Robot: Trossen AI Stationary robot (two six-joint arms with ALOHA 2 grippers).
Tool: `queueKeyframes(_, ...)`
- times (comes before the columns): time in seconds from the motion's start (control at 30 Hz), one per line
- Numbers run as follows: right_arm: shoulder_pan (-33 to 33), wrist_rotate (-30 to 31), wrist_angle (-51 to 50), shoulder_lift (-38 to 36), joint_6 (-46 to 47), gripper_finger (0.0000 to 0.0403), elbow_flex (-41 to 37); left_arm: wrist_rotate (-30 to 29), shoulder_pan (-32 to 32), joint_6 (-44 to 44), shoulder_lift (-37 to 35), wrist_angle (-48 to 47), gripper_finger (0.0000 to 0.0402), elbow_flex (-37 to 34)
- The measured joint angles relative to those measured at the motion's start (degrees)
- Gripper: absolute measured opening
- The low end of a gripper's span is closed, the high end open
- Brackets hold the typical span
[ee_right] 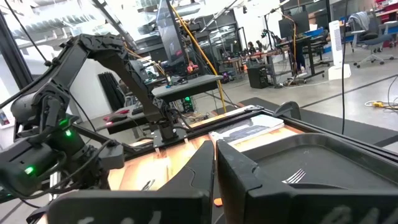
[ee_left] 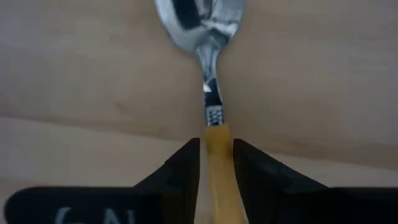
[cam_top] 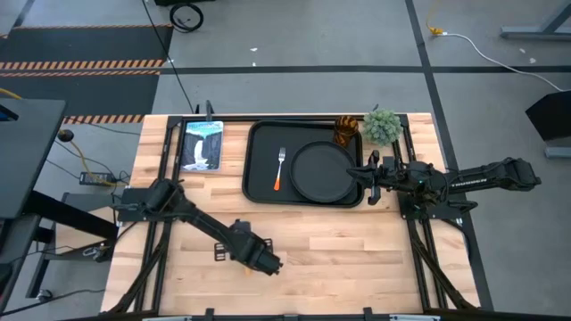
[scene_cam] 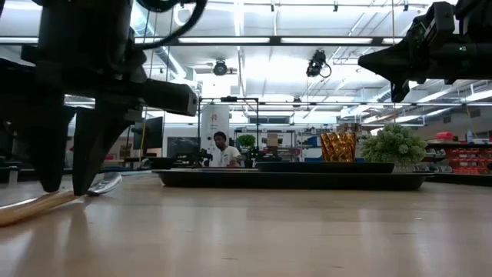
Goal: Pick and place plate/cup/fork/spoon on tray
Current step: Put the yellow spoon on the black tray to the left of the orange fork
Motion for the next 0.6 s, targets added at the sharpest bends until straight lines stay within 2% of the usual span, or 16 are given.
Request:
queueKeyframes(0.13, 0.0, 0.0, 0.0, 0.0, 0.0, 0.0022, 0.0, 0.0, 0.6, 3.8, -0.2, -2.4, 0.0081, 0.0)
queueKeyframes(0.4, 0.0, 0.0, 0.0, 0.0, 0.0, 0.0022, 0.0, 0.0, -0.4, 3.8, -1.5, -7.0, 0.0026, 0.0)
queueKeyframes(0.6, 0.0, 0.0, 0.0, 0.0, 0.0, 0.0022, 0.0, -0.6, -0.6, 3.9, -3.1, -4.6, 0.0014, 0.0)
